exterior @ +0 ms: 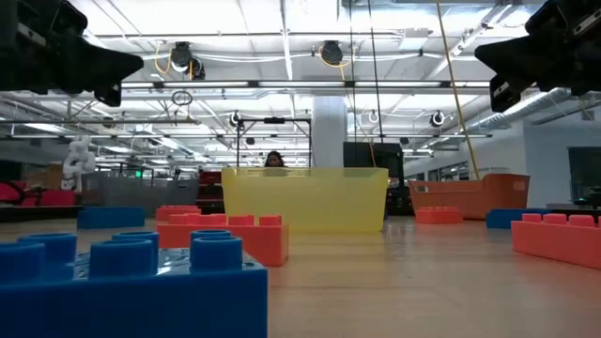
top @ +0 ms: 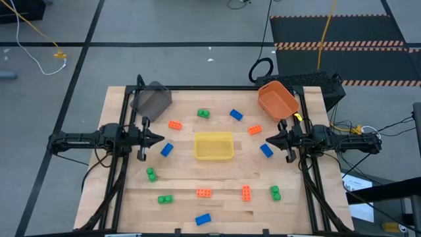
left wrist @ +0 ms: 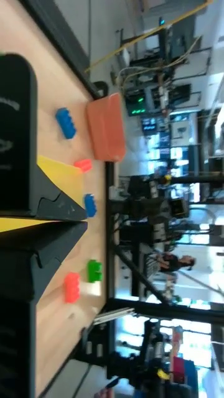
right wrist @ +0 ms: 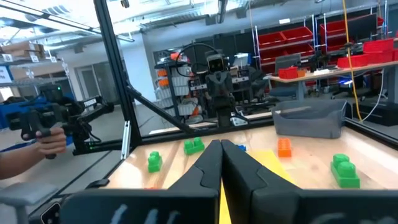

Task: Sort & place blocks by color
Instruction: Put the orange game piece into the black bin

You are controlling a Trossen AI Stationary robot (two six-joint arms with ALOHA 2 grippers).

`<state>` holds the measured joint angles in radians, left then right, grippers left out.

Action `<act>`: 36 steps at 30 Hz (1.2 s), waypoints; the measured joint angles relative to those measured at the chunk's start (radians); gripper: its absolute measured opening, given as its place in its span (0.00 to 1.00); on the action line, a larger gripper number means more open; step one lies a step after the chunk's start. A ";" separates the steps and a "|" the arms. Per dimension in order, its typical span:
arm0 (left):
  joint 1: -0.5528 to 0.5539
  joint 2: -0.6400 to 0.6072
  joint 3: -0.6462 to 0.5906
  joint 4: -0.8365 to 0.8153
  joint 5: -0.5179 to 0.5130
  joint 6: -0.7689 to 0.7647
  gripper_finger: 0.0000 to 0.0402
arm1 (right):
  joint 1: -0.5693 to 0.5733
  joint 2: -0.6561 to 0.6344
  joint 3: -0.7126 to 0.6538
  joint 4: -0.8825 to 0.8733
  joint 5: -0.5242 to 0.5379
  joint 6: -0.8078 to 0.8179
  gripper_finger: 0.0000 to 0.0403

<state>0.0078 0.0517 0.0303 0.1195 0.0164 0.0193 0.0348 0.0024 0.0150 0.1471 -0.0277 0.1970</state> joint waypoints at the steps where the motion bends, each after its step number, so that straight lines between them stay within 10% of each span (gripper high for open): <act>1: 0.000 0.000 0.000 0.006 -0.016 -0.002 0.04 | 0.000 0.000 0.000 -0.001 0.000 0.000 0.00; 10: 0.000 0.113 0.063 -0.178 -0.200 -0.094 0.33 | 0.000 0.000 0.000 0.003 0.000 0.000 0.00; 20: 0.000 0.541 0.473 -0.503 -0.269 -0.146 0.76 | 0.000 0.000 0.000 0.098 0.000 -0.072 0.00; 36: 0.215 1.243 0.914 -0.956 -0.188 0.041 0.67 | 0.000 0.000 0.000 0.230 0.010 -0.161 0.00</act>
<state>0.2230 1.2946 0.9440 -0.8367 -0.1721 0.0607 0.0349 0.0029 0.0147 0.3767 -0.0176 0.0364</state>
